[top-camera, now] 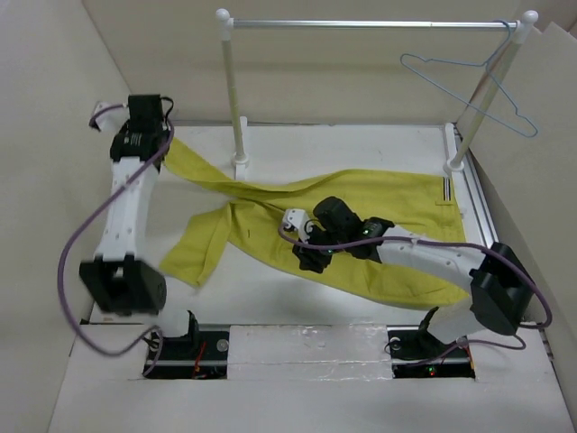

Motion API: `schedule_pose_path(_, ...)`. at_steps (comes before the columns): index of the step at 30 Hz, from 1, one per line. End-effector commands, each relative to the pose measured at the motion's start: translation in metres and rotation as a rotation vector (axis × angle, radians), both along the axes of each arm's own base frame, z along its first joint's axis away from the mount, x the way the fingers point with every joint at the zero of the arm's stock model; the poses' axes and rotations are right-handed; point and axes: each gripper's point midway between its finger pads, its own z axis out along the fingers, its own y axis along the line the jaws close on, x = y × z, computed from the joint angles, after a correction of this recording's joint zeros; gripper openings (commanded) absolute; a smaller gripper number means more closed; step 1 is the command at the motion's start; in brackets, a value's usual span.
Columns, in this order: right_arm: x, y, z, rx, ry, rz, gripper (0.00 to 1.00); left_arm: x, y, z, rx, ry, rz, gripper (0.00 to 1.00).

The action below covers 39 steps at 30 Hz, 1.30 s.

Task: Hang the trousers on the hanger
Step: Flatten out the trousers at the center of the board.

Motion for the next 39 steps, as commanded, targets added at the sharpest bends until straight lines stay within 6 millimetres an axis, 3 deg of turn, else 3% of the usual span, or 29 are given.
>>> schedule_pose_path(1,0.01,0.035,0.021,0.055,-0.083,0.007,0.57,0.05,0.039,-0.058,0.086,0.285,-0.023,0.33)
schedule_pose_path(2,0.014,0.039,0.013,0.025,-0.09,-0.009,0.63,0.042,0.041,-0.069,0.081,0.372,-0.008,0.5)
schedule_pose_path(3,0.014,0.042,0.008,0.009,-0.087,-0.012,0.73,0.046,0.043,-0.071,0.091,0.38,-0.005,0.58)
schedule_pose_path(4,0.014,0.043,0.003,-0.008,-0.089,-0.017,0.74,0.04,0.044,-0.069,0.1,0.376,-0.002,0.62)
schedule_pose_path(7,0.015,0.05,-0.017,-0.049,-0.083,-0.033,0.76,0.008,0.048,-0.069,0.086,0.281,0.018,0.64)
schedule_pose_path(8,0.017,0.05,-0.022,-0.069,-0.1,-0.046,0.76,0.009,0.04,-0.064,0.06,0.204,-0.012,0.63)
schedule_pose_path(9,0.021,0.051,-0.03,-0.092,-0.101,-0.057,0.76,-0.017,0.033,-0.075,0.043,0.203,-0.03,0.63)
schedule_pose_path(11,0.027,0.05,-0.04,-0.111,-0.115,-0.077,0.76,-0.032,0.016,-0.087,-0.022,0.177,-0.082,0.63)
schedule_pose_path(12,0.028,0.049,-0.051,-0.137,-0.109,-0.083,0.76,-0.054,0.007,-0.107,-0.049,0.193,-0.108,0.64)
schedule_pose_path(14,0.036,0.044,-0.07,-0.187,-0.121,-0.121,0.74,-0.08,-0.023,-0.138,-0.119,0.246,-0.219,0.65)
schedule_pose_path(15,0.036,0.044,-0.07,-0.187,-0.12,-0.122,0.72,-0.087,-0.03,-0.146,-0.12,0.263,-0.237,0.65)
schedule_pose_path(16,0.036,0.039,-0.084,-0.221,-0.11,-0.13,0.69,-0.097,-0.037,-0.154,-0.13,0.291,-0.258,0.65)
schedule_pose_path(17,0.036,0.038,-0.089,-0.229,-0.108,-0.133,0.6,-0.108,-0.053,-0.163,-0.147,0.326,-0.312,0.65)
schedule_pose_path(19,0.028,0.033,-0.102,-0.251,-0.091,-0.133,0.44,-0.131,-0.066,-0.179,-0.167,0.362,-0.36,0.65)
schedule_pose_path(20,0.032,0.03,-0.104,-0.251,-0.104,-0.165,0.16,-0.139,-0.073,-0.183,-0.193,0.375,-0.398,0.69)
schedule_pose_path(21,0.031,0.029,-0.104,-0.245,-0.1,-0.175,0.06,-0.151,-0.076,-0.194,-0.204,0.399,-0.415,0.73)
schedule_pose_path(22,0.03,0.025,-0.104,-0.248,-0.104,-0.181,0.0,-0.156,-0.077,-0.199,-0.207,0.416,-0.428,0.74)
schedule_pose_path(23,0.025,0.02,-0.101,-0.239,-0.1,-0.179,0.0,-0.162,-0.077,-0.204,-0.205,0.449,-0.434,0.75)
schedule_pose_path(28,-0.017,-0.003,-0.079,-0.215,-0.106,-0.109,0.0,-0.144,-0.07,-0.202,-0.164,0.475,-0.428,0.75)
schedule_pose_path(31,-0.059,-0.025,-0.078,-0.221,-0.021,0.007,0.0,-0.122,-0.048,-0.196,-0.116,0.467,-0.338,0.74)
schedule_pose_path(32,-0.082,-0.033,-0.082,-0.249,0.028,0.069,0.0,-0.109,-0.04,-0.19,-0.142,0.419,-0.32,0.73)
schedule_pose_path(33,-0.095,-0.044,-0.086,-0.264,0.051,0.094,0.0,-0.095,-0.041,-0.182,-0.157,0.386,-0.333,0.72)
schedule_pose_path(35,-0.123,-0.046,-0.086,-0.227,0.142,0.138,0.0,-0.081,-0.051,-0.172,-0.19,0.354,-0.362,0.71)
schedule_pose_path(38,-0.133,-0.051,-0.077,-0.207,0.157,0.127,0.04,-0.07,-0.061,-0.162,-0.14,0.366,-0.387,0.71)
schedule_pose_path(39,-0.133,-0.053,-0.073,-0.207,0.157,0.124,0.1,-0.07,-0.066,-0.162,-0.109,0.374,-0.399,0.71)
